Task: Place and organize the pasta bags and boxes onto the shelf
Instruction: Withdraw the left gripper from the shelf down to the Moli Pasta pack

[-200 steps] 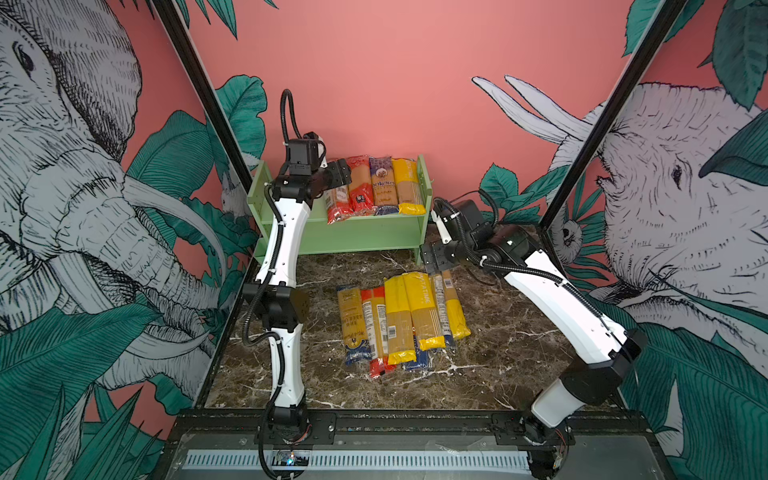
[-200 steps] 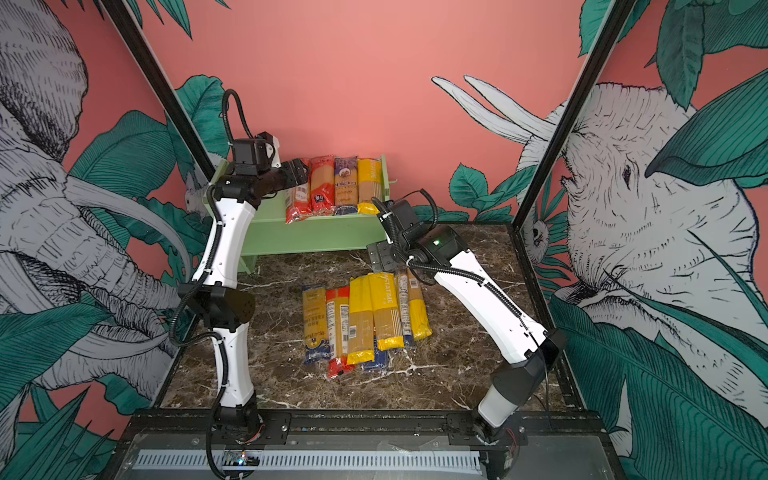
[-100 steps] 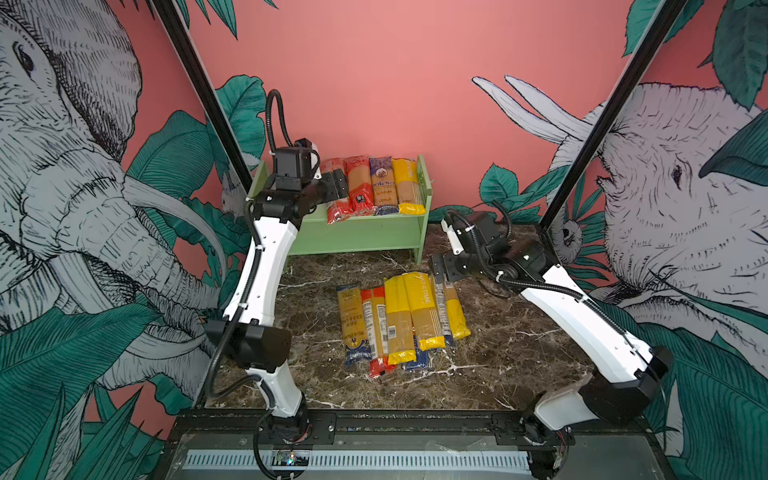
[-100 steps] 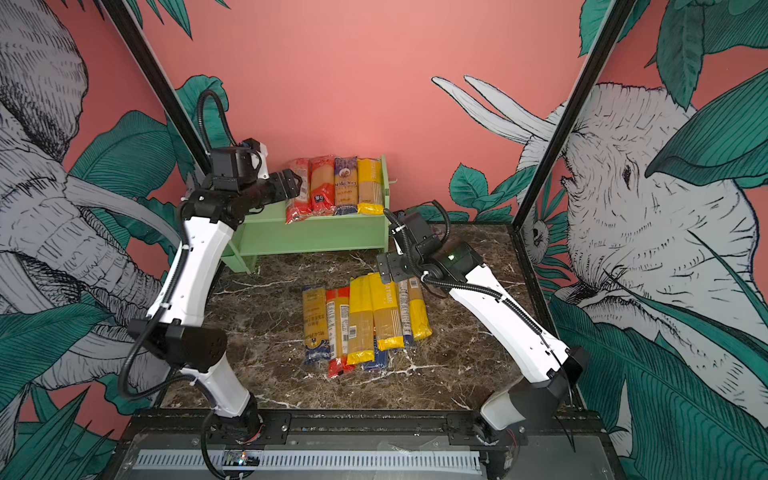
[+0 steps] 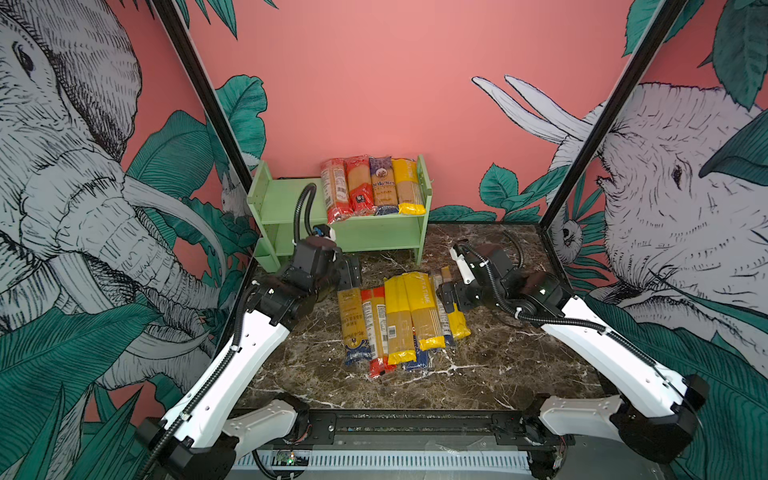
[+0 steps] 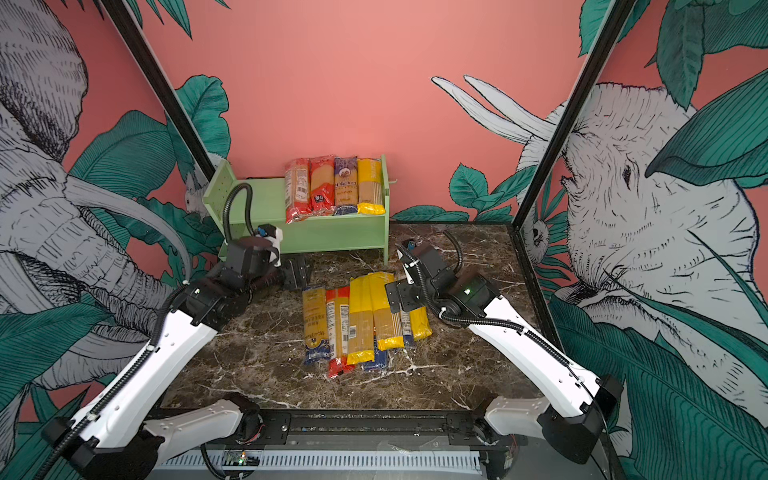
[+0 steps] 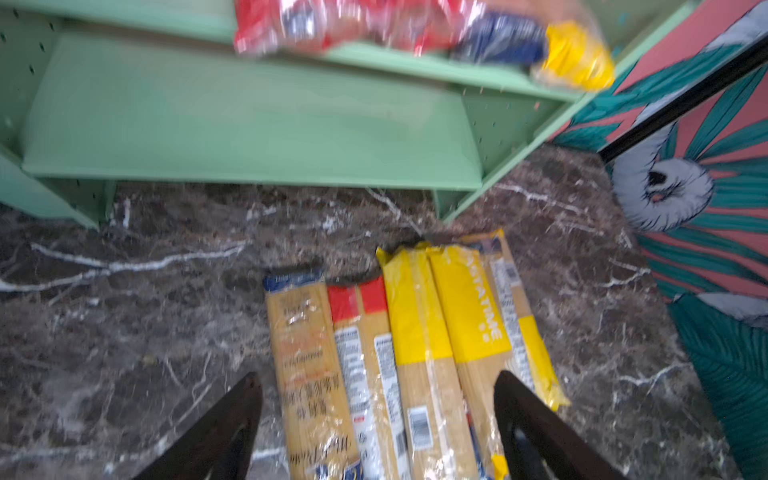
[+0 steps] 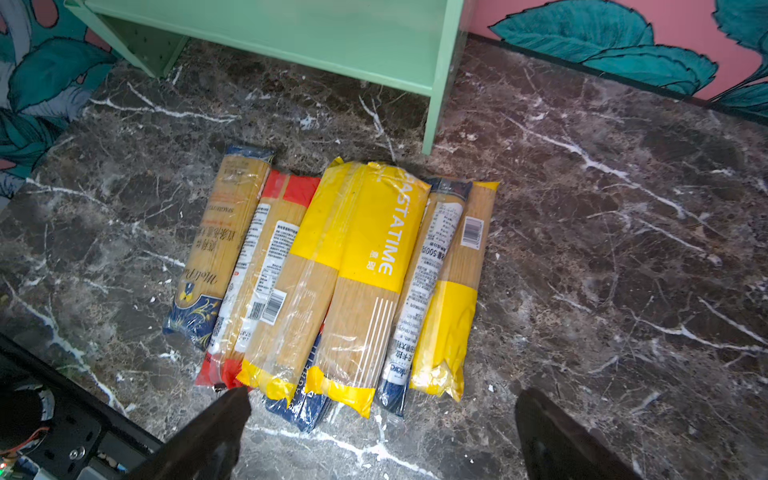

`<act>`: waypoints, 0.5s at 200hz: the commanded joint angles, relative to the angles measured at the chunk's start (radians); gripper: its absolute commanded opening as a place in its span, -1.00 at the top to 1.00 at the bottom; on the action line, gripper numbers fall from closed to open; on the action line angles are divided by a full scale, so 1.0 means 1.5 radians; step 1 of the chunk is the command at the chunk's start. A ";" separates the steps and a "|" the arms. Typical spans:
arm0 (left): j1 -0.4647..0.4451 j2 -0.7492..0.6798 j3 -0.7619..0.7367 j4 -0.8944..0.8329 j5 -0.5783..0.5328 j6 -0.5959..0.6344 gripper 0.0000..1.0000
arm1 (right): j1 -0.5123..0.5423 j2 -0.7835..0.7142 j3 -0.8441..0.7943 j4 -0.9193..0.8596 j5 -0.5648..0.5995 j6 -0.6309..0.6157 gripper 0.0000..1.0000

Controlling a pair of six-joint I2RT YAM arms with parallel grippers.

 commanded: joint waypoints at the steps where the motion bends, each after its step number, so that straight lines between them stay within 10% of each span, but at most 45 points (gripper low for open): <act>1: -0.055 -0.041 -0.083 -0.012 -0.068 -0.091 -0.73 | 0.021 -0.006 -0.025 0.039 -0.009 0.013 -0.98; 100: -0.246 -0.079 -0.357 0.057 -0.164 -0.307 -0.76 | 0.041 0.011 -0.071 0.047 -0.038 0.013 -0.98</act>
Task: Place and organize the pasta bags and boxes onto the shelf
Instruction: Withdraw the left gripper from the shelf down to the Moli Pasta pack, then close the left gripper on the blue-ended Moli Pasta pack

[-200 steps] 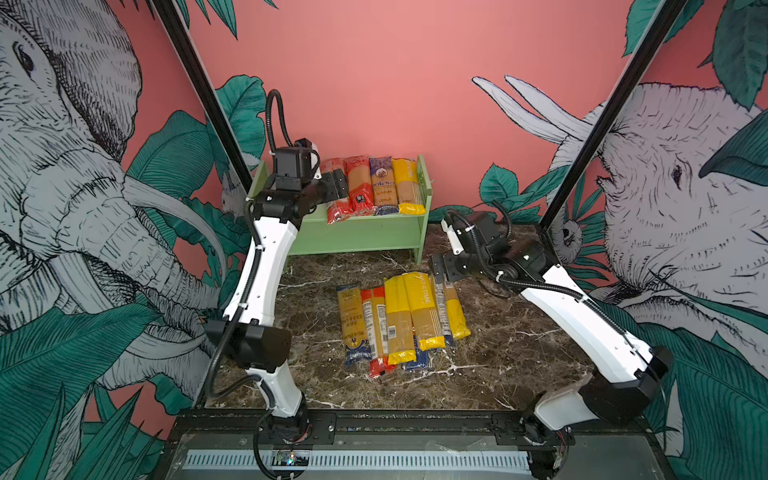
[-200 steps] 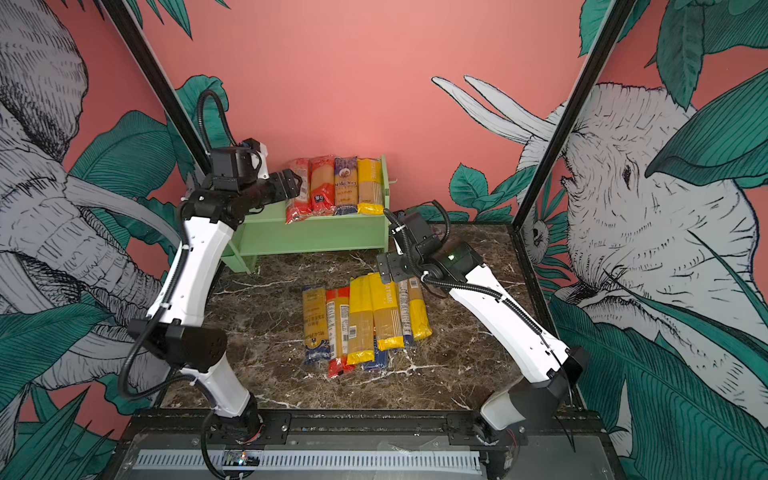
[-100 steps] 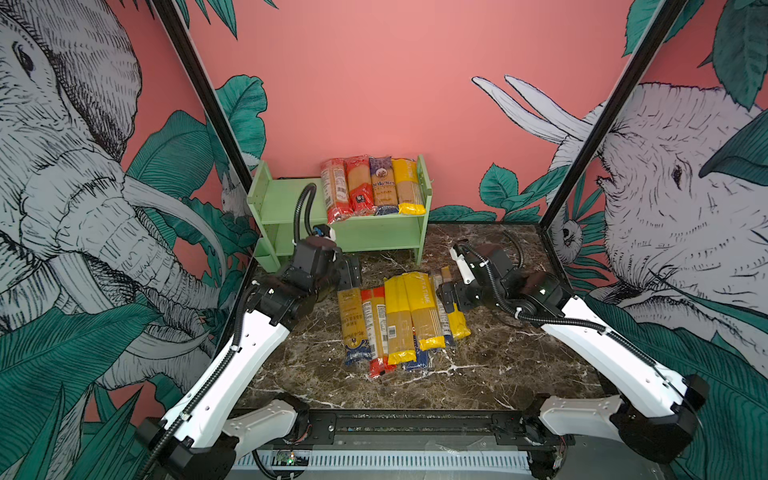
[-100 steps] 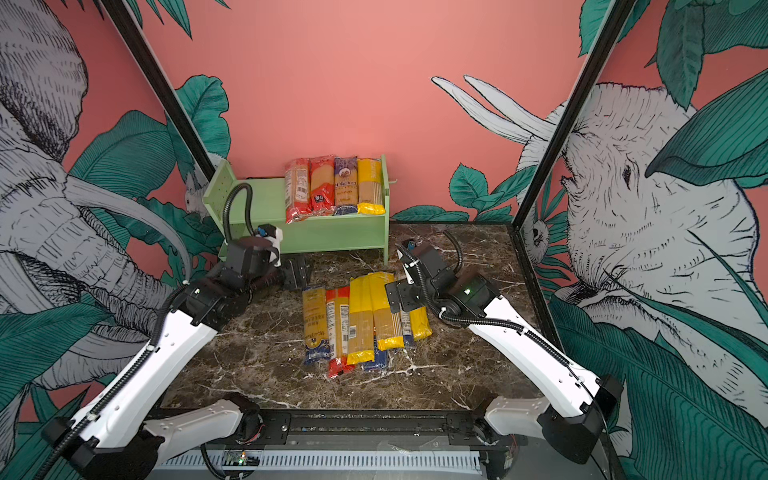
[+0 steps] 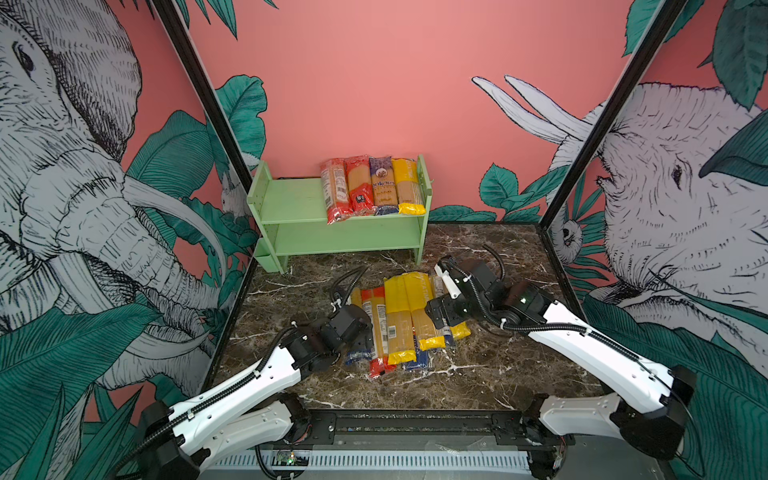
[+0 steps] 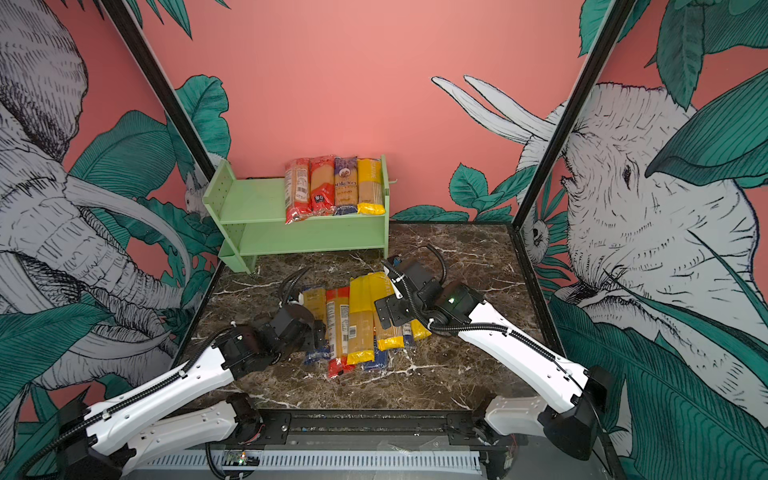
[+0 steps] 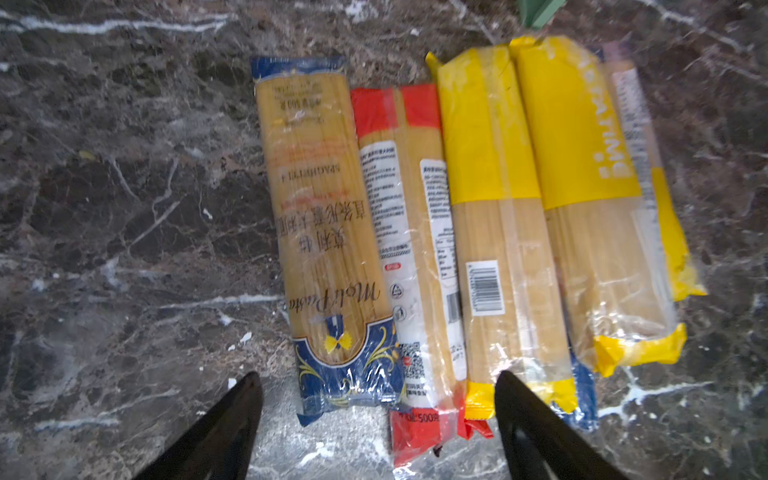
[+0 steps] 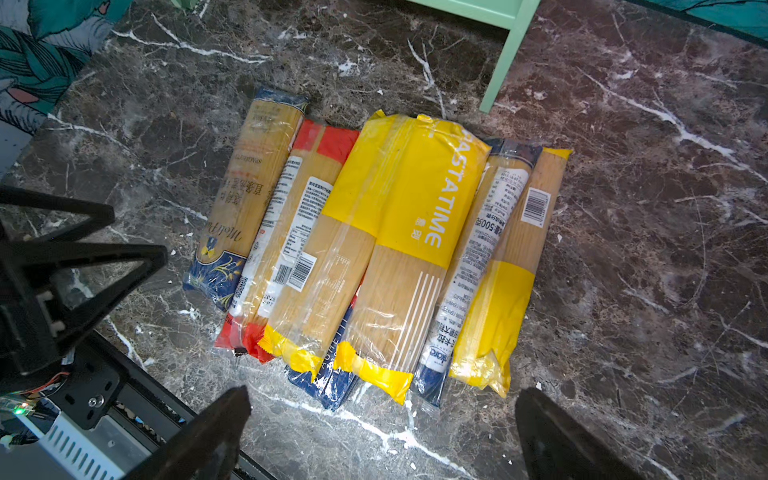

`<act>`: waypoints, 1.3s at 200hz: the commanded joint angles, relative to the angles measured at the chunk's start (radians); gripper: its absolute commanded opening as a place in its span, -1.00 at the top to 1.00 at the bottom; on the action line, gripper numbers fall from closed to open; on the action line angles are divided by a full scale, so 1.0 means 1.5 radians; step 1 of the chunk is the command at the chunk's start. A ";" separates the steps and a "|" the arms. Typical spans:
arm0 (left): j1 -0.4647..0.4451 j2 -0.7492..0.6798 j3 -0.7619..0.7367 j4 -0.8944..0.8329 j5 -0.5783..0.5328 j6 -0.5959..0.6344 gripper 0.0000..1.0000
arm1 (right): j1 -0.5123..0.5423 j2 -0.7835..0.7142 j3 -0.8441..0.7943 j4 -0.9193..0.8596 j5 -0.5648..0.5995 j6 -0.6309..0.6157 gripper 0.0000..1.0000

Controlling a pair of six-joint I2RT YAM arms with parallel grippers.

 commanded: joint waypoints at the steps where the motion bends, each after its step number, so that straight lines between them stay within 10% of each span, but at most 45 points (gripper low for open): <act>1: -0.013 -0.001 -0.042 0.031 -0.033 -0.072 -0.76 | 0.004 0.000 -0.011 0.007 -0.004 0.006 -0.98; 260: 0.102 0.214 -0.177 0.252 0.071 -0.061 -0.88 | 0.045 0.006 0.030 -0.014 0.081 0.053 -0.98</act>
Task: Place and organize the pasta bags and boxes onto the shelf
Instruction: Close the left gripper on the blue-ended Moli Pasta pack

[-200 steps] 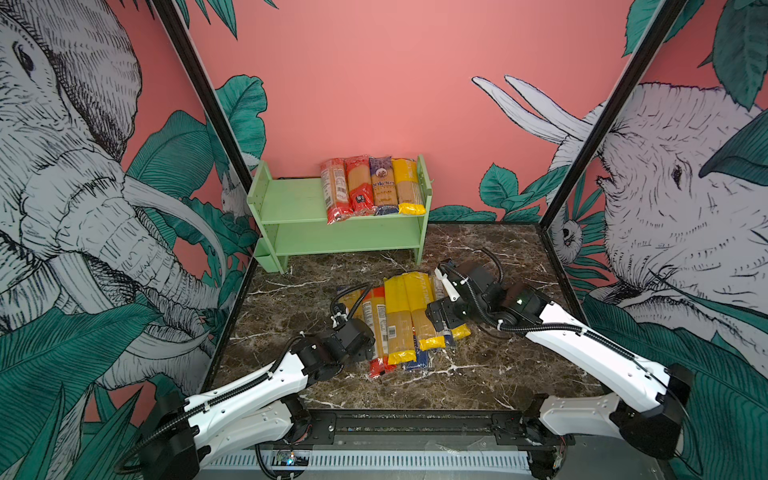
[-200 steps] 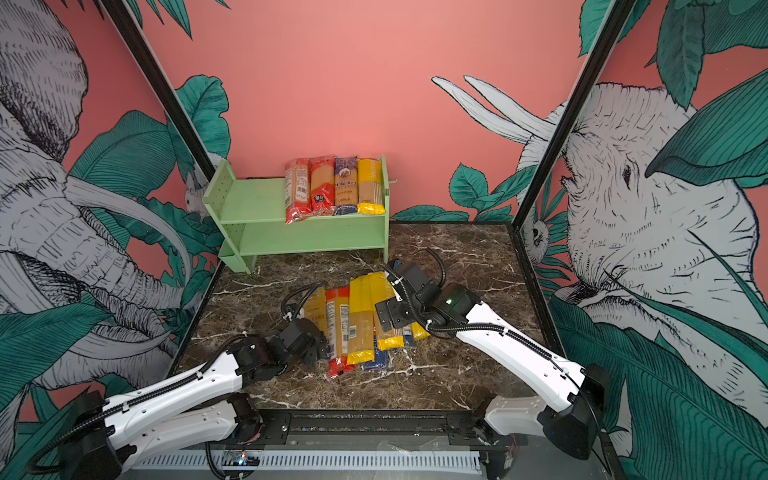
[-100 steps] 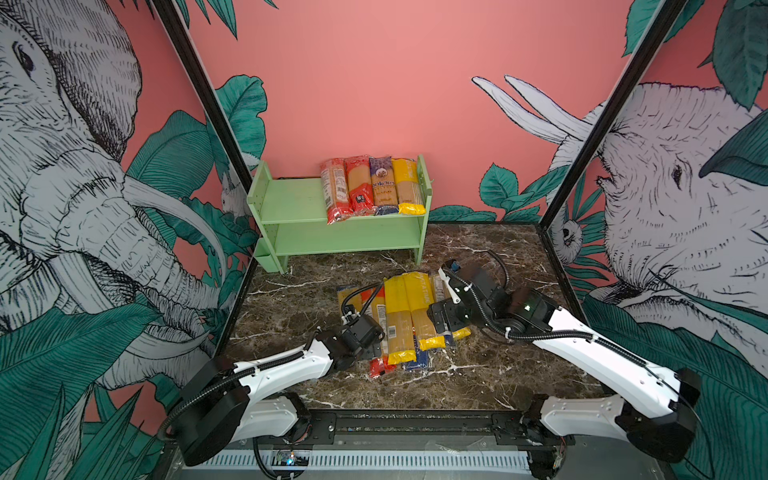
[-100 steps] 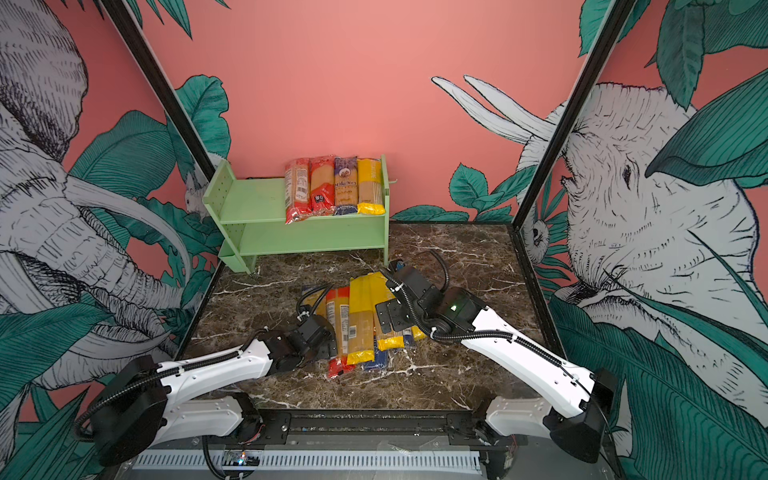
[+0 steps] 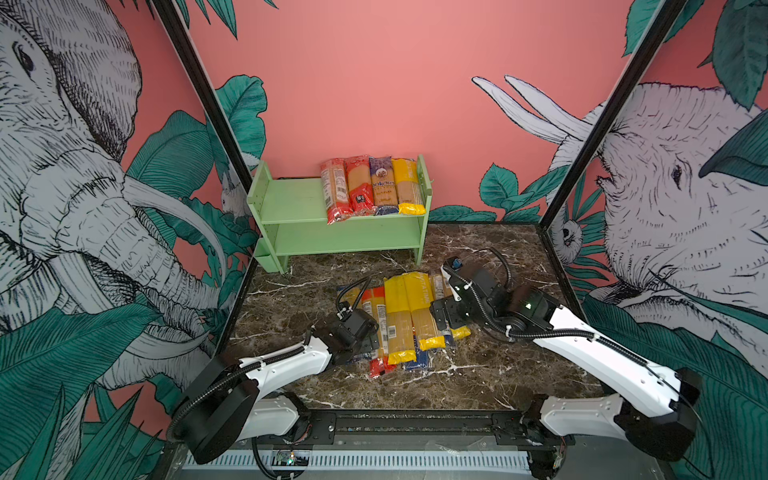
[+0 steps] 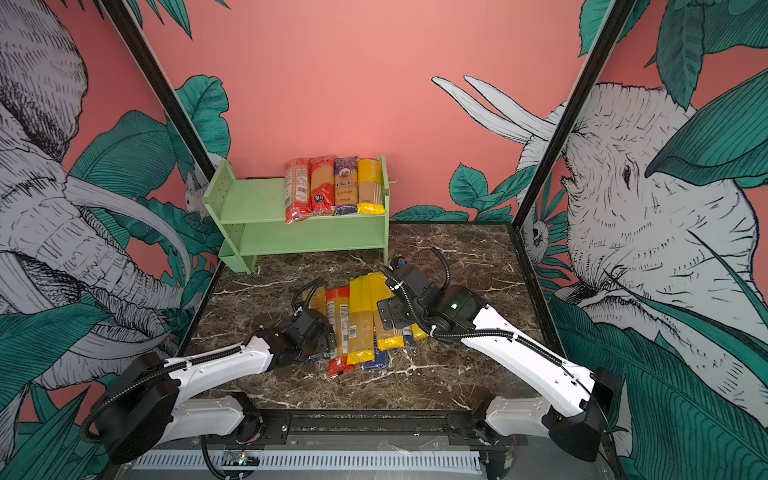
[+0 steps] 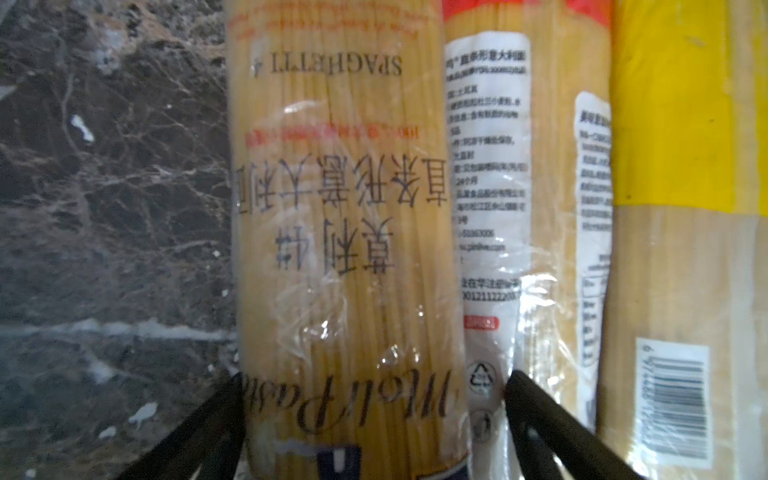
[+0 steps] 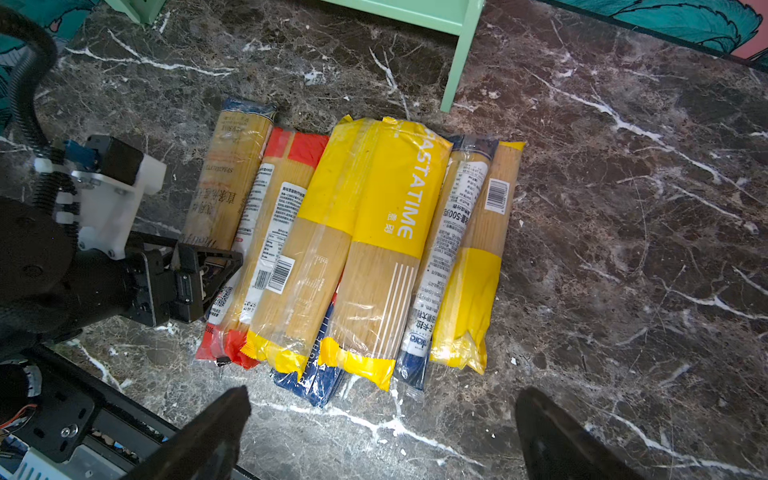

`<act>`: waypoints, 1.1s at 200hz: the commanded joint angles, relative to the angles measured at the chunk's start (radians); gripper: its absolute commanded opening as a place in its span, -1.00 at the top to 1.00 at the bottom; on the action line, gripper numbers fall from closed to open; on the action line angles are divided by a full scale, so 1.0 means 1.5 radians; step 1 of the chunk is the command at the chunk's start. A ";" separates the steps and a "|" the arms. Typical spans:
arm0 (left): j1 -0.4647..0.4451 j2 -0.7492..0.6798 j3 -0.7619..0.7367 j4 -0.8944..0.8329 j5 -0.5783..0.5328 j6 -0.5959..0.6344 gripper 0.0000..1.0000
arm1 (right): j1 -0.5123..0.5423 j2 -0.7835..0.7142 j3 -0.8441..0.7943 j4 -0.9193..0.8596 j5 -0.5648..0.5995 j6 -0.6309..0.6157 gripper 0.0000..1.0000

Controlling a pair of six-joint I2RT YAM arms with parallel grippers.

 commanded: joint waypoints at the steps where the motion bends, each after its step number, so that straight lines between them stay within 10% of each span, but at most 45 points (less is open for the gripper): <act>1: 0.006 0.006 -0.041 -0.037 -0.004 -0.024 -0.88 | 0.003 0.017 0.015 0.025 -0.010 -0.008 -0.98; 101: 0.010 -0.077 -0.098 -0.067 -0.023 -0.044 -0.88 | 0.000 0.058 0.038 0.049 -0.032 -0.018 -0.98; 220: 0.026 0.089 -0.087 0.044 0.036 -0.028 -0.65 | -0.011 0.064 0.027 0.051 -0.035 -0.019 -0.98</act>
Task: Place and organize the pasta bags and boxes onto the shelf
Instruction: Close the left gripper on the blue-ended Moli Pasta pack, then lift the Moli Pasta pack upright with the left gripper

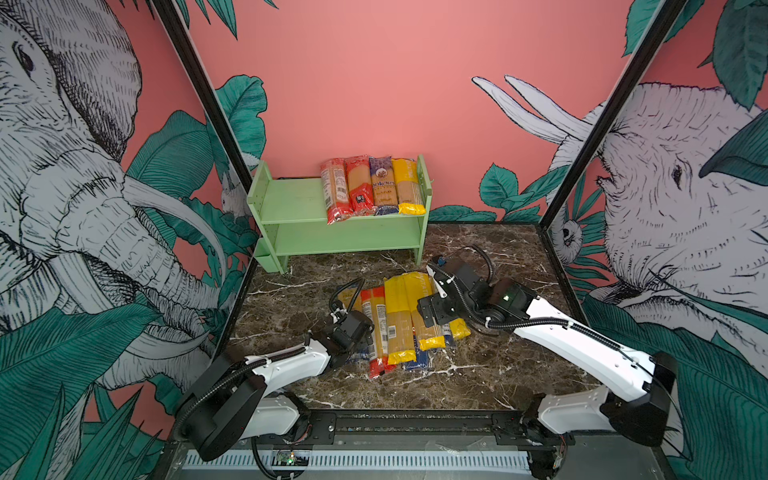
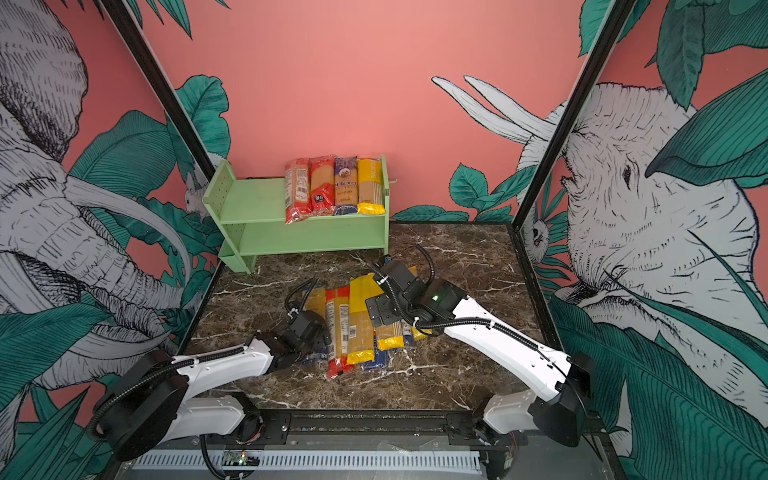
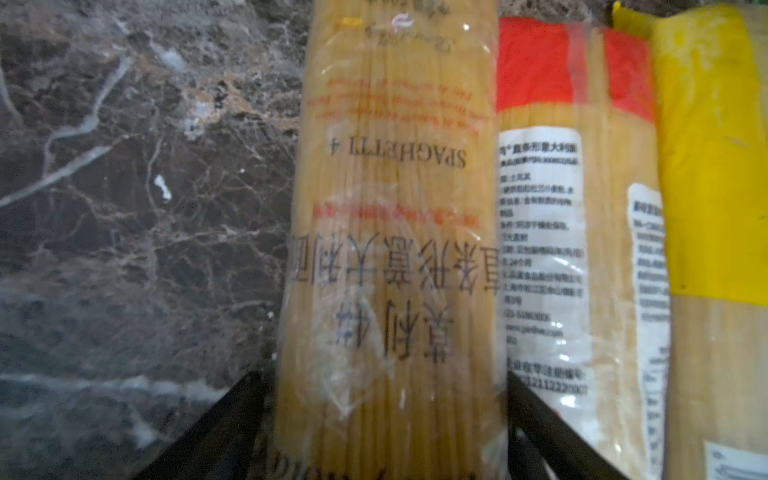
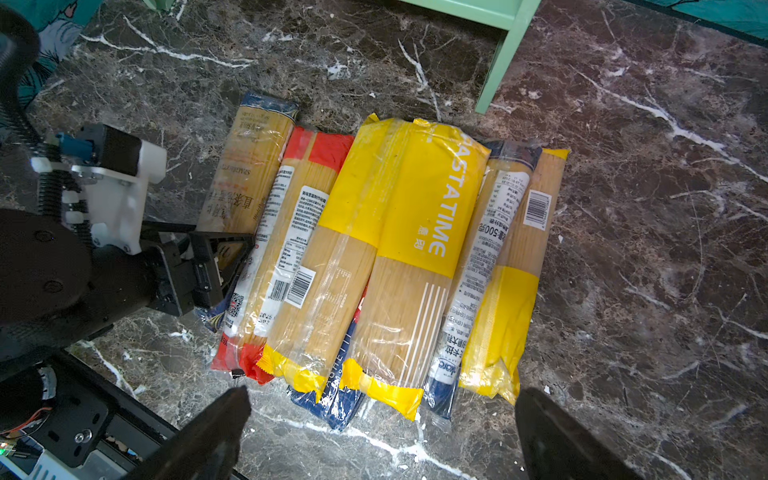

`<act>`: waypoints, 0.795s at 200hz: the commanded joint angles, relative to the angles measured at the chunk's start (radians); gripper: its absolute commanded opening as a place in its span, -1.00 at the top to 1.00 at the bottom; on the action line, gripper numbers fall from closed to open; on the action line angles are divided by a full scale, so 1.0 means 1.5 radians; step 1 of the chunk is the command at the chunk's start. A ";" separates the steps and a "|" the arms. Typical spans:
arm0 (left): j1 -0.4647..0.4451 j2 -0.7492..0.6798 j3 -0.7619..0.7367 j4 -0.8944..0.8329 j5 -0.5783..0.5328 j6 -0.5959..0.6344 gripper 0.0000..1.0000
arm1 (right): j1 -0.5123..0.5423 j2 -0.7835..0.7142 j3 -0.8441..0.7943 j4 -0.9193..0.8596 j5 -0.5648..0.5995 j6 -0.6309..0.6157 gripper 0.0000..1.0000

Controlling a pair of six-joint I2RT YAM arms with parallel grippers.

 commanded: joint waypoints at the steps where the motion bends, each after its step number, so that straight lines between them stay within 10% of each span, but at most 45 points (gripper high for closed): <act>1: 0.003 0.054 -0.043 -0.060 0.098 -0.027 -0.64 | -0.006 -0.001 0.007 0.012 0.000 -0.002 -0.98; 117: 0.005 -0.033 -0.067 -0.137 0.088 -0.020 0.80 | -0.011 -0.012 -0.001 0.023 -0.011 0.000 -0.98; 159: 0.008 -0.118 -0.043 -0.221 0.065 0.002 1.00 | -0.013 -0.006 0.003 0.025 -0.013 -0.001 -0.98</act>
